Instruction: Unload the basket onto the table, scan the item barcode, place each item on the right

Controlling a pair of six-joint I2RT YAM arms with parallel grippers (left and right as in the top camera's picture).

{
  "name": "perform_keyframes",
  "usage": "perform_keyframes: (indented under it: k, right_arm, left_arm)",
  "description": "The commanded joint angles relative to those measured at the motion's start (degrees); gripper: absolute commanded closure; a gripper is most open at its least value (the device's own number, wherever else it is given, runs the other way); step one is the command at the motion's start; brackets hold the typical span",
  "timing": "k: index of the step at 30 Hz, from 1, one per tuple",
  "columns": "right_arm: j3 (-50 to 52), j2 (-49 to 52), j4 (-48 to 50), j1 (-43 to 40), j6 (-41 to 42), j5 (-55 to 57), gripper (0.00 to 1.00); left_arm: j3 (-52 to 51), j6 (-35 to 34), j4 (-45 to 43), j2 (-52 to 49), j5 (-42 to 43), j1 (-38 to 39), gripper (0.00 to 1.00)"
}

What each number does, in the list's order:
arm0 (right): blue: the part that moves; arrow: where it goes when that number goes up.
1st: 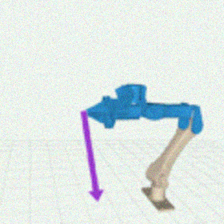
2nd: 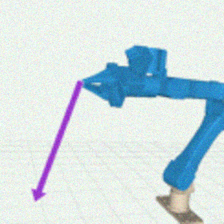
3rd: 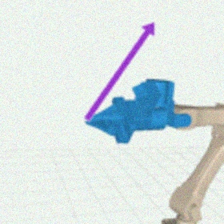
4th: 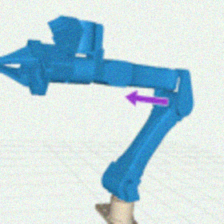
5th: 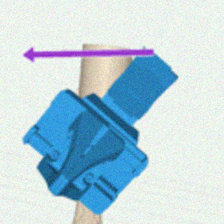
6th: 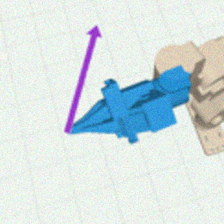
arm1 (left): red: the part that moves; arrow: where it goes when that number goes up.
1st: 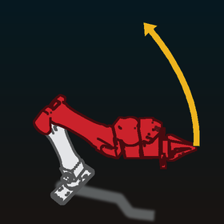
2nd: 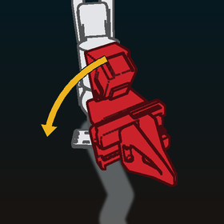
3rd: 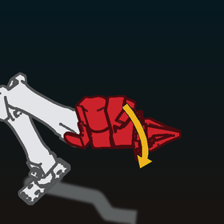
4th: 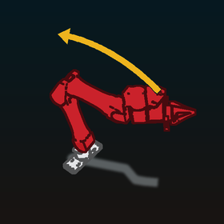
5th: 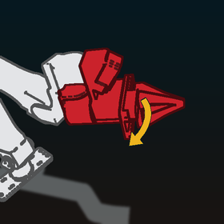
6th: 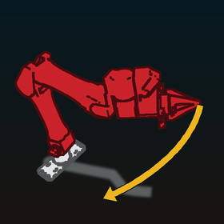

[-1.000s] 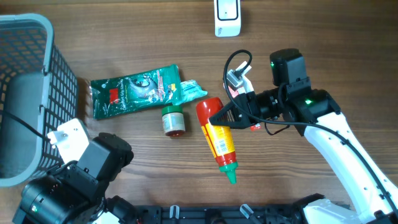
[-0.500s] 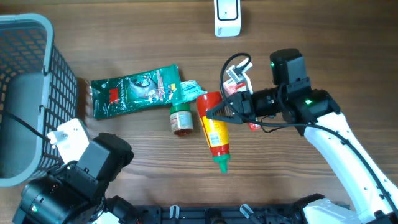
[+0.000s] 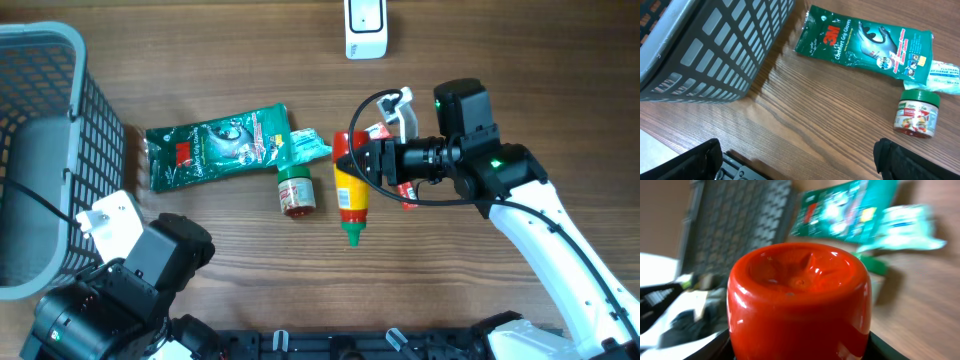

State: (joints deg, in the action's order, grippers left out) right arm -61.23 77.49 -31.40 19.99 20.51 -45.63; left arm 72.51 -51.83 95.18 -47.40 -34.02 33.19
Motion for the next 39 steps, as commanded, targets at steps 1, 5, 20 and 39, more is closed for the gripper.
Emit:
perform_keyframes:
  k: [1, 5, 20, 39]
  right_arm:
    - [-1.03, -1.09, 0.74, 0.07, -1.18, 17.07, 0.76]
    - [-1.03, -1.09, 5.2, 0.07, -1.18, 32.76, 0.78]
    - [-12.66, 19.26, 28.3, 0.07, -27.78, 55.01, 0.78]
    - [-55.23, 58.05, 27.43, 0.74, -52.06, 70.86, 0.78]
  left_arm:
    - [-0.2, -1.16, 0.0, 0.09, -0.98, -0.48, 0.0]
    - [-0.2, -1.16, 0.02, 0.09, -0.98, -0.48, 0.0]
    - [-0.2, -1.16, 0.02, 0.09, -0.98, -0.48, 0.0]
    - [-0.2, -1.16, 0.02, 0.09, -0.98, -0.48, 0.0]
